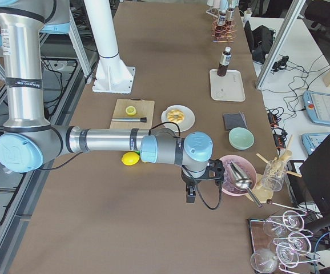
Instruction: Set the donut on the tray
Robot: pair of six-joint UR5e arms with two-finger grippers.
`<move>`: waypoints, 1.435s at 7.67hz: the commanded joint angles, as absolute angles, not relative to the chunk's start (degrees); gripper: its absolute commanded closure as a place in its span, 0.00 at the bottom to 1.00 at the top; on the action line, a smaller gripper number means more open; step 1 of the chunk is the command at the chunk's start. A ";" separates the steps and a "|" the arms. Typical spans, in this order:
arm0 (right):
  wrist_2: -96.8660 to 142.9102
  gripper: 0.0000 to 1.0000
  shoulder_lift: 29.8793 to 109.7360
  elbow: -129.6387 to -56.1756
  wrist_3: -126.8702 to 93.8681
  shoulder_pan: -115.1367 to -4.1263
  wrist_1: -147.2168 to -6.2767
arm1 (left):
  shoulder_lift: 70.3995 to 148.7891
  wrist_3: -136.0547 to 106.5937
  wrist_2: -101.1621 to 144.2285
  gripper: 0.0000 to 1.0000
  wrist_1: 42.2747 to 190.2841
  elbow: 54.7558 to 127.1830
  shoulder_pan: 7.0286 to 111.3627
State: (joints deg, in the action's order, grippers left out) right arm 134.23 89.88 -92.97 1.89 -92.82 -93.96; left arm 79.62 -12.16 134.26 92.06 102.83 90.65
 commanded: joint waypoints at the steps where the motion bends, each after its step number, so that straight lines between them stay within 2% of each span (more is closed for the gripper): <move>1: 134.30 0.00 90.18 -93.34 1.85 -92.81 -93.78 | 78.84 -12.22 134.30 0.02 92.11 102.83 91.05; 9: 134.56 0.00 92.72 -95.27 4.04 -92.81 -93.78 | 77.34 -11.78 134.30 0.02 92.11 102.83 91.93; 11: 134.39 0.00 92.81 -98.94 -2.49 -88.37 -93.78 | 77.34 -11.95 134.30 0.02 92.20 102.92 91.50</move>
